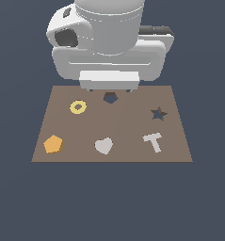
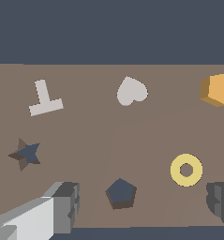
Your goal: Insert a designated object into the corresponding slot on a board.
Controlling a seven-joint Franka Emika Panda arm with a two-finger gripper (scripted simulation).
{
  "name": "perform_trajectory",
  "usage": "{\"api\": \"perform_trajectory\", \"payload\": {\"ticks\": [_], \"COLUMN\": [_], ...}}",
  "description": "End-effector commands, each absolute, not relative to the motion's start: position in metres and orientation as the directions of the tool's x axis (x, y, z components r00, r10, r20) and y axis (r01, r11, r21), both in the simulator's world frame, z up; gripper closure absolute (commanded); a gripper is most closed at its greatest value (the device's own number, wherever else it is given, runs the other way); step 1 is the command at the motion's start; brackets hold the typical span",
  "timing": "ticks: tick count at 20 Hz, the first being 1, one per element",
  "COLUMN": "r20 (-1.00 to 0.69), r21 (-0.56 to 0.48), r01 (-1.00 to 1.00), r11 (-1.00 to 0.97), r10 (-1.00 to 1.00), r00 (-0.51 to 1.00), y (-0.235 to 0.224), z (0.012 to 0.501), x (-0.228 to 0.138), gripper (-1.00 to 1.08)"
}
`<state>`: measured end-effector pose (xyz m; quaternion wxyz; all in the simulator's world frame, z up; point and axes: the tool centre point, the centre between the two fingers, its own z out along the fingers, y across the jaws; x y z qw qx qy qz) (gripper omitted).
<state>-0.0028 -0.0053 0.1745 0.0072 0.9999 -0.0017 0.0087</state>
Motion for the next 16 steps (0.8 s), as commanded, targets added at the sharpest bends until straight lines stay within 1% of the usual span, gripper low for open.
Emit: {"api": "perform_trajectory", "payload": {"ticks": [1,8,16], "r20": [0.017,0.016,0.013], "r21": [0.014,0.014,0.011], "r01": [-0.004,-0.011,-0.036], "r11": [-1.000,-1.000,-0.999], "r10": [-0.003,-0.011,-0.036], "r00": [1.000,1.000,0.999], "y": [-0.005,-0.017,-0.055], "z": [0.175,0.166,0.139], "x": [-0.003,0.004,0.027], "gripper": [-0.92,-0.92,-0.92]}}
